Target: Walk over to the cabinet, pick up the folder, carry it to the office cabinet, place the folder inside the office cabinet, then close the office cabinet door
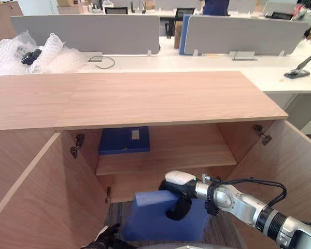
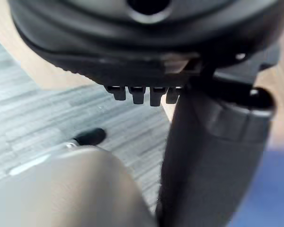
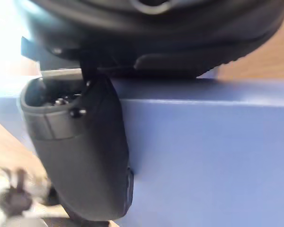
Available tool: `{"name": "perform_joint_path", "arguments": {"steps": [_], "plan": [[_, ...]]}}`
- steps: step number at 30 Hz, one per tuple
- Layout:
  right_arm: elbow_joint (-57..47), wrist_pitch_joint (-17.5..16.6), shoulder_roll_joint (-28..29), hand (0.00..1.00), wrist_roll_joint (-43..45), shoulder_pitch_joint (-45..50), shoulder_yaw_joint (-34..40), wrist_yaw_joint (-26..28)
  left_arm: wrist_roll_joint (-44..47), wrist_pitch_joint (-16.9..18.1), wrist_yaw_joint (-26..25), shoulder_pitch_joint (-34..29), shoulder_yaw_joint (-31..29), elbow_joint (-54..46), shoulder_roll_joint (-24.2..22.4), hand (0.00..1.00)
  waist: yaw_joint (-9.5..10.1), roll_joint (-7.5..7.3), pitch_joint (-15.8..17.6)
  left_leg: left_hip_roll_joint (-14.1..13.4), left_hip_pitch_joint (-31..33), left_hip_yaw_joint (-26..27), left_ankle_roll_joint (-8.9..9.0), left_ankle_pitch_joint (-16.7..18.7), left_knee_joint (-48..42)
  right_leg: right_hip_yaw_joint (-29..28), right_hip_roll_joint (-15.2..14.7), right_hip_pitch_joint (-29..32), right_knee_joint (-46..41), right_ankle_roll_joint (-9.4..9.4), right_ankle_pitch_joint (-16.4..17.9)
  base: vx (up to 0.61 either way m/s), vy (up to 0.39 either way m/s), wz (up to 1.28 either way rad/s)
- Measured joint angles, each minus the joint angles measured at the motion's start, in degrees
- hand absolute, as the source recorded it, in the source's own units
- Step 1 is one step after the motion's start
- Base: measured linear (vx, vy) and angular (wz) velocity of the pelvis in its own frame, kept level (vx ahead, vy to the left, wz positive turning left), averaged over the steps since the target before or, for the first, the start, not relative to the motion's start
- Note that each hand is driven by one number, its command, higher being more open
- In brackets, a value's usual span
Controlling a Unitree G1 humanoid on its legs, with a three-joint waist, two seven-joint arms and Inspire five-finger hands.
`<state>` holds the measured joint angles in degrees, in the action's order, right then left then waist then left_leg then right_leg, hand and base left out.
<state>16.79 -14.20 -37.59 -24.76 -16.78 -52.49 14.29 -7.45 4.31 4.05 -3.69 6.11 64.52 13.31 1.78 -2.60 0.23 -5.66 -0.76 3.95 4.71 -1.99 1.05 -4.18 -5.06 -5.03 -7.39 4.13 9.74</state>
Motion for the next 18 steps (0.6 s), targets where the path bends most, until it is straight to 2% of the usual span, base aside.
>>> {"name": "perform_joint_path", "arguments": {"steps": [3,6,8,10,13,15,17,18], "plan": [[6.76,1.74,3.34,0.00,-6.77,0.01,0.39,-0.90,-2.88,0.09,-3.10,0.81,-4.51,-0.09,-2.40,1.00,0.95,1.23,2.58,-0.36,1.00,0.13,-0.07,2.21,-3.78,-1.05,0.25,0.42,-1.52,0.05,-0.08,-0.03,0.020,-0.16],[12.47,2.37,7.74,0.00,-11.25,-1.11,-0.55,-1.23,-3.93,0.29,-5.33,1.95,-8.09,-0.31,-4.08,1.00,1.45,3.40,4.96,-2.22,6.03,0.21,-0.22,7.08,-13.15,-2.63,1.80,4.03,-5.29,0.60,-0.58,-0.09,0.041,-0.39],[16.77,3.90,11.93,0.00,-11.48,-2.18,-0.63,-1.39,-3.85,0.26,-6.50,2.29,-12.48,-0.72,-5.82,1.00,2.55,5.12,6.18,-3.91,8.22,0.36,-0.02,9.90,-18.23,-1.35,2.75,7.07,-8.77,0.93,-1.22,-0.10,0.057,-0.64],[19.12,4.94,14.91,0.00,-11.66,-2.50,-0.57,-2.80,-3.77,0.11,-7.08,2.46,-14.05,-0.57,-6.32,1.00,2.38,5.83,6.69,-4.51,8.46,0.01,-0.06,10.47,-19.60,1.59,2.64,7.78,-10.78,1.11,-2.10,-0.09,0.049,-0.18],[21.76,6.63,17.13,0.00,-11.45,-2.58,0.73,-3.83,-3.66,-0.22,-8.84,2.26,-17.14,-0.52,-6.35,1.00,2.24,5.64,7.09,-4.21,8.33,-1.80,-0.51,10.90,-20.23,2.93,2.06,7.98,-13.22,1.31,-2.73,-0.10,0.050,0.22],[23.87,7.25,18.62,0.00,-11.17,-2.44,3.22,-4.75,-3.14,-1.09,-10.43,1.78,-19.43,-0.52,-6.35,1.00,2.08,6.01,7.72,-3.63,8.04,-2.87,-0.57,11.08,-20.37,4.47,1.34,8.29,-15.22,1.19,-2.39,-0.13,0.028,0.25],[25.55,8.00,20.06,0.00,-9.48,-1.83,5.92,-5.70,-3.47,-1.17,-11.84,0.42,-21.23,-0.61,-6.03,1.00,2.04,4.83,7.12,-1.85,8.00,-3.37,-0.12,11.35,-20.32,6.24,-0.42,7.38,-14.30,0.71,-0.14,-0.10,-0.009,0.17],[25.52,8.19,21.78,0.00,-5.82,-0.75,9.95,-6.98,-5.11,-1.39,-12.54,-0.55,-23.50,-0.61,-5.68,1.00,1.98,4.11,7.27,-0.93,8.56,-3.54,0.27,11.57,-21.16,7.82,-1.46,5.71,-11.36,0.61,2.31,-0.05,-0.073,0.04]]}}
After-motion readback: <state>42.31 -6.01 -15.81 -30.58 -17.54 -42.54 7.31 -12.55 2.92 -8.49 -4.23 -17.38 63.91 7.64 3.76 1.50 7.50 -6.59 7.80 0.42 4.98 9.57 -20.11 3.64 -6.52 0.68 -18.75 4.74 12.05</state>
